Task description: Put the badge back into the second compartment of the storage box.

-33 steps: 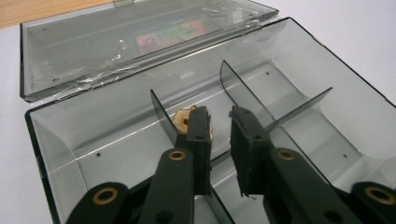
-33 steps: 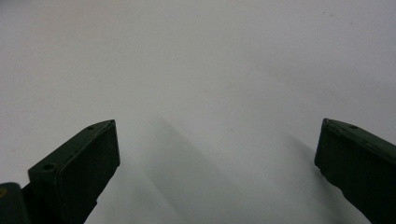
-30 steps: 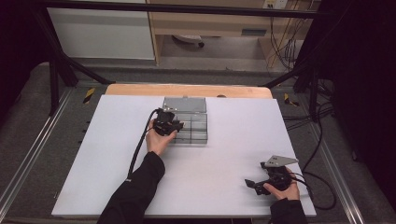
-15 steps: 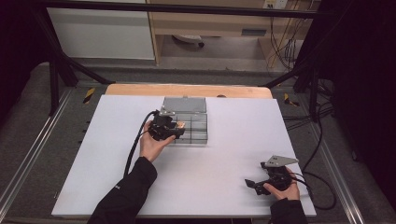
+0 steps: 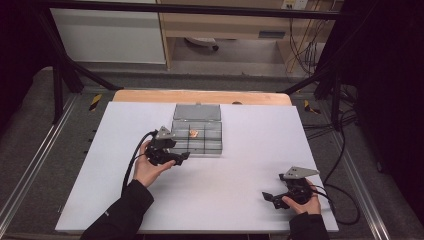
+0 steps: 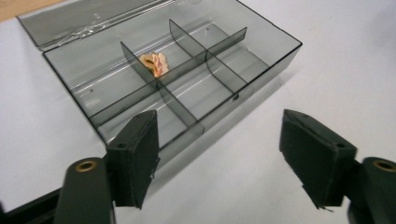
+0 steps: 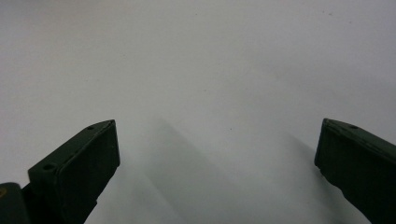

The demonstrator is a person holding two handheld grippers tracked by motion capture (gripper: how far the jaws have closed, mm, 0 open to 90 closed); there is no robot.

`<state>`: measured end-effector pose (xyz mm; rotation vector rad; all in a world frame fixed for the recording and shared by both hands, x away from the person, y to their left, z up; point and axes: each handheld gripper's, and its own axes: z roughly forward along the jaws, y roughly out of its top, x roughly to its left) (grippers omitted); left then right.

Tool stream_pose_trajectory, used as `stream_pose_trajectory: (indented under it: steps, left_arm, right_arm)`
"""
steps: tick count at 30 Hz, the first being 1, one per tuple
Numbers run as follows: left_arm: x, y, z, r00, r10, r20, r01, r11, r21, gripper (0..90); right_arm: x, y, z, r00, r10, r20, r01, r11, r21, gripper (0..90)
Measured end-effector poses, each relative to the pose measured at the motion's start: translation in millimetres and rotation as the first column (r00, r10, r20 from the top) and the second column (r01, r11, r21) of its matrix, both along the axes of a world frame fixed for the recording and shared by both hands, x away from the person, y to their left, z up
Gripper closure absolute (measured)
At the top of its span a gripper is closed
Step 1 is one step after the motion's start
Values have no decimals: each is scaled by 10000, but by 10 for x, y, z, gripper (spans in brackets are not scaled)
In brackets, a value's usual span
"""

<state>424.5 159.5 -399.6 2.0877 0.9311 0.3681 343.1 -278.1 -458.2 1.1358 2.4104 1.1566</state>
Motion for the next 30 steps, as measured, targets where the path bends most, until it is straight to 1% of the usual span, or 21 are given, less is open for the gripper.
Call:
stream_pose_trajectory:
  steps: [6,9,12,14,20,21,26,30]
  left_arm:
    - [-191,165,-55,9998,-17,218,12,9997,259,178]
    - [-277,254,-104,9997,52,233,-57,9998,198,154]
    - [-351,352,-153,9995,176,278,-183,9995,239,132]
    - [-399,425,-193,9994,251,239,-255,9995,178,126]
    - [-521,644,-324,9987,508,69,-509,9985,184,107]
    - [-540,676,-343,9987,512,41,-513,9984,245,104]
    - [-632,811,-434,9984,555,-130,-551,9980,295,75]
    - [-674,892,-469,9978,636,-202,-630,9976,294,69]
  right_arm:
    - [2,2,-3,10000,-3,0,3,10000,-4,5]
    - [3,2,-4,10000,-2,9,2,10000,-18,5]
    - [2,4,-6,10000,1,-5,-1,10000,7,5]
    - [1,4,-4,10000,0,-35,0,10000,8,5]
    - [3,6,-8,10000,5,-35,-5,10000,-5,5]
    - [1,7,-7,10000,-7,-70,7,10000,-1,5]
    - [1,8,-7,10000,-23,-81,23,10000,0,5]
    - [2,8,-8,10000,-17,-69,17,10000,0,5]
